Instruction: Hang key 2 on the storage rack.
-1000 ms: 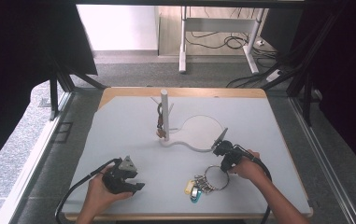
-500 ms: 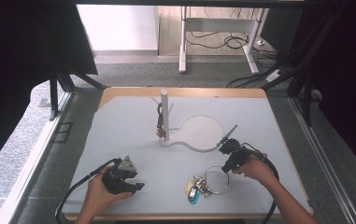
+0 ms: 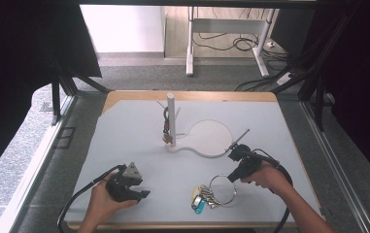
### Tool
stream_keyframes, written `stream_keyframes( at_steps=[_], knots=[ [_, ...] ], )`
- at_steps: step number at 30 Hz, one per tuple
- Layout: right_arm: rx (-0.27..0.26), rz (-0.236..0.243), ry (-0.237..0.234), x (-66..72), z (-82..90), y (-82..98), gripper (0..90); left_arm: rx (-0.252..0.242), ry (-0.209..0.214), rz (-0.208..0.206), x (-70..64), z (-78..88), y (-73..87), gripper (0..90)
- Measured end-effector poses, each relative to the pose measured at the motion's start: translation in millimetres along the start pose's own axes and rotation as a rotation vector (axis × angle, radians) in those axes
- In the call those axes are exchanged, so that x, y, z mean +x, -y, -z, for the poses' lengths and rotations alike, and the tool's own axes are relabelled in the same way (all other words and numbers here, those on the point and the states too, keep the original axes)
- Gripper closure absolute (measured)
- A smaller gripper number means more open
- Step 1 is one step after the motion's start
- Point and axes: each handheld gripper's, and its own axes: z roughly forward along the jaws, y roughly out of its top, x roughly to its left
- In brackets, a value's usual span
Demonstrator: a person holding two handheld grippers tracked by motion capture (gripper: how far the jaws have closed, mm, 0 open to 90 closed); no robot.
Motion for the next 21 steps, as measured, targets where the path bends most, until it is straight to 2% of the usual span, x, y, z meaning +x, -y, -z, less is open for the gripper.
stream_keyframes(
  at_steps=[10, 21],
  knots=[
    [0.005, 0.053, -0.036, 13.5, 8.9, 0.3, 85.9, 0.001, 0.002, -0.002, 0.2, -0.4, 0.4, 47.7],
    [0.027, 0.080, -0.076, 24.9, 11.2, 1.7, 85.9, -0.004, 0.003, 0.001, -0.3, 0.1, 0.6, 47.7]
  ],
)
